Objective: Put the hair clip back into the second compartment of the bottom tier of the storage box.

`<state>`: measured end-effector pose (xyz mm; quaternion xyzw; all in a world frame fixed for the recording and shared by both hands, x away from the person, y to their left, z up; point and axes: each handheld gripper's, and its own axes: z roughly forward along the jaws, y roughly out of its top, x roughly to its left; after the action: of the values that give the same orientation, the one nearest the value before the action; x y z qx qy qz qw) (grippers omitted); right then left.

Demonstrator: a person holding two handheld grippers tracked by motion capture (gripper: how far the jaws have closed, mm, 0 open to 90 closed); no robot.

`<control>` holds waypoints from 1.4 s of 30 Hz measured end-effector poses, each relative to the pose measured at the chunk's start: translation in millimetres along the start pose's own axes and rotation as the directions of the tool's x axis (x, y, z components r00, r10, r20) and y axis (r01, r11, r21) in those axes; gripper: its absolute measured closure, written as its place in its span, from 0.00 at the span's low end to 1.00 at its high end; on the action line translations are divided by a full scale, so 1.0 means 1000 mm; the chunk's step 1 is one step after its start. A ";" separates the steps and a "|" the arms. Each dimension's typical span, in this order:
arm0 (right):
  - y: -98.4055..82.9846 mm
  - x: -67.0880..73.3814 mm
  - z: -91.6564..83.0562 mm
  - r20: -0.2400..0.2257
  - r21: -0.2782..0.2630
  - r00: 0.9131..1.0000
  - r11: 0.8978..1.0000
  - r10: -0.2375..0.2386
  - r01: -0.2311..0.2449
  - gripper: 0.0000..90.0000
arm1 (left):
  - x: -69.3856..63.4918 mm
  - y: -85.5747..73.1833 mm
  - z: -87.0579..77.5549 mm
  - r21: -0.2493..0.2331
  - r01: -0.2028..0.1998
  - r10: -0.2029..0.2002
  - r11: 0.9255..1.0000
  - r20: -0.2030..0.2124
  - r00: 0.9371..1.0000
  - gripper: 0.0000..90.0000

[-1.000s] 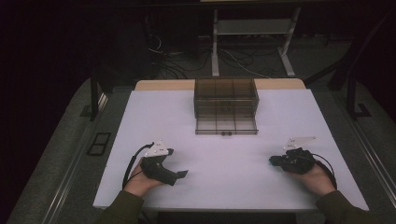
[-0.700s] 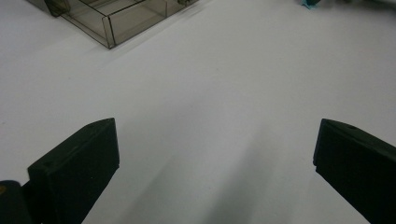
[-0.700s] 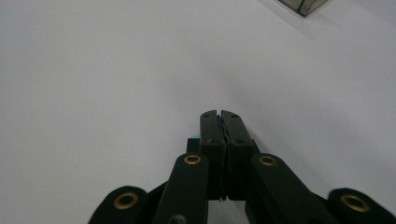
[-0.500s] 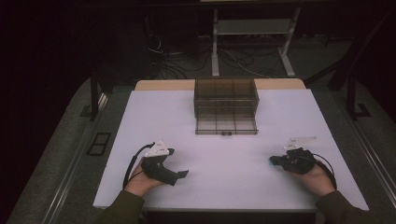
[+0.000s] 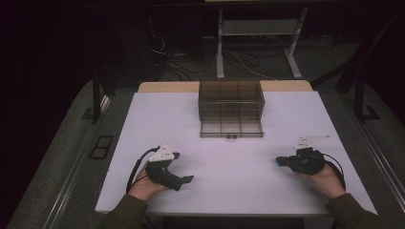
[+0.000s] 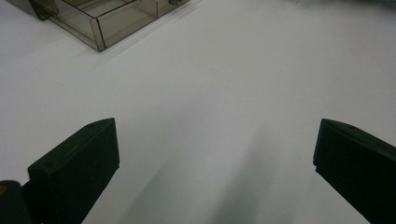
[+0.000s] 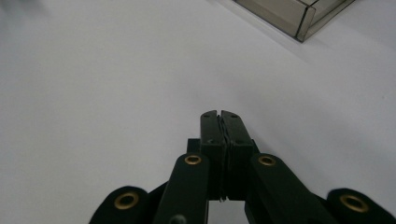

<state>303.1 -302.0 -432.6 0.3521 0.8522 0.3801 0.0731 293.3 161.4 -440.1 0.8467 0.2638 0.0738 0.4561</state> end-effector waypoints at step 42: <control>0.040 -0.006 0.001 -0.075 -0.057 0.997 0.998 0.013 -0.017 0.97 | -0.004 0.001 0.000 -0.024 0.001 -0.001 1.000 -0.007 1.000 0.00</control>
<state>329.2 -286.9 -406.0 0.3419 0.8404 0.4177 0.0485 290.2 159.1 -438.7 0.8409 0.2650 0.0795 0.4652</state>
